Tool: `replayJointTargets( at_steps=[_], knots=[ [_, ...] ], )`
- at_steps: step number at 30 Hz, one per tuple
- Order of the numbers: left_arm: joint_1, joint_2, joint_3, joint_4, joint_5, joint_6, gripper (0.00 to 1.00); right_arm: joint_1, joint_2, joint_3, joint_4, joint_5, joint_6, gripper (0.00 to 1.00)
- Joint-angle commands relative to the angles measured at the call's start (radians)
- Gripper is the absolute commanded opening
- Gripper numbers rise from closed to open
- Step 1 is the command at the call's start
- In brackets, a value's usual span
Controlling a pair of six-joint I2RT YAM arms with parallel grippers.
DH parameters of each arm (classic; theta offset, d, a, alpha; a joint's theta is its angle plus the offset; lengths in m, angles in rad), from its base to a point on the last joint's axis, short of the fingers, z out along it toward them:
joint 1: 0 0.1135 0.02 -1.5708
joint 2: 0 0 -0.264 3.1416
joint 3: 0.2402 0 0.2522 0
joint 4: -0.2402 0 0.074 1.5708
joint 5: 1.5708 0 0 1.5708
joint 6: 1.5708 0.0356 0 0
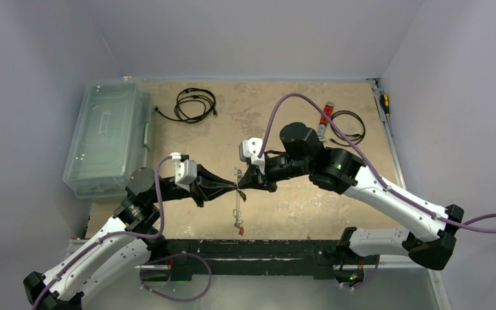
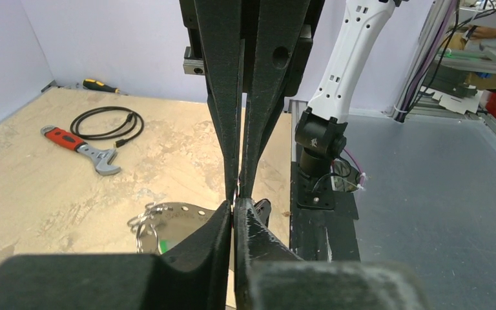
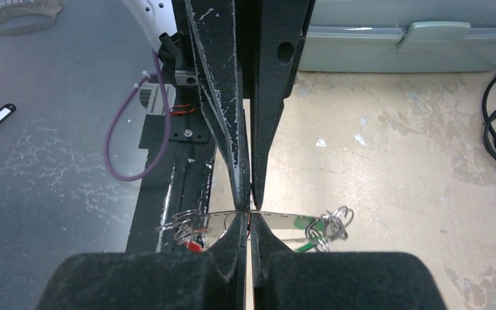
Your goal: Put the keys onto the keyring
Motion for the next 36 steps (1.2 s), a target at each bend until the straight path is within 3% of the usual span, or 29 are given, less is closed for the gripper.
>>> replayJointTargets(
  at_steps=[1,8,11,13,15,22,28,36],
  knots=[
    [-0.005,0.007,0.005,0.013,-0.01,-0.002,0.0,0.009,-0.021,0.061,0.054,-0.019,-0.02,0.0],
    [-0.005,-0.009,0.021,-0.004,-0.019,0.021,0.0,0.01,-0.06,0.018,0.131,-0.045,-0.018,0.0],
    [-0.005,-0.02,0.019,0.025,-0.028,0.013,0.0,0.011,-0.086,-0.025,0.206,-0.044,0.003,0.22],
    [-0.005,-0.035,0.009,0.053,-0.043,0.006,0.0,0.01,-0.099,-0.05,0.25,-0.04,0.015,0.42],
    [-0.006,-0.051,-0.003,0.082,-0.058,-0.004,0.0,0.011,-0.11,-0.07,0.287,-0.024,0.024,0.49],
    [-0.004,-0.1,-0.04,0.195,-0.094,-0.087,0.0,0.01,-0.226,-0.26,0.604,0.058,0.133,0.51],
    [-0.005,-0.16,-0.1,0.373,-0.169,-0.192,0.0,0.01,-0.279,-0.424,0.846,0.035,0.234,0.49],
    [-0.006,-0.157,-0.162,0.588,-0.205,-0.306,0.0,0.01,-0.232,-0.472,1.035,-0.045,0.344,0.44]
  ],
)
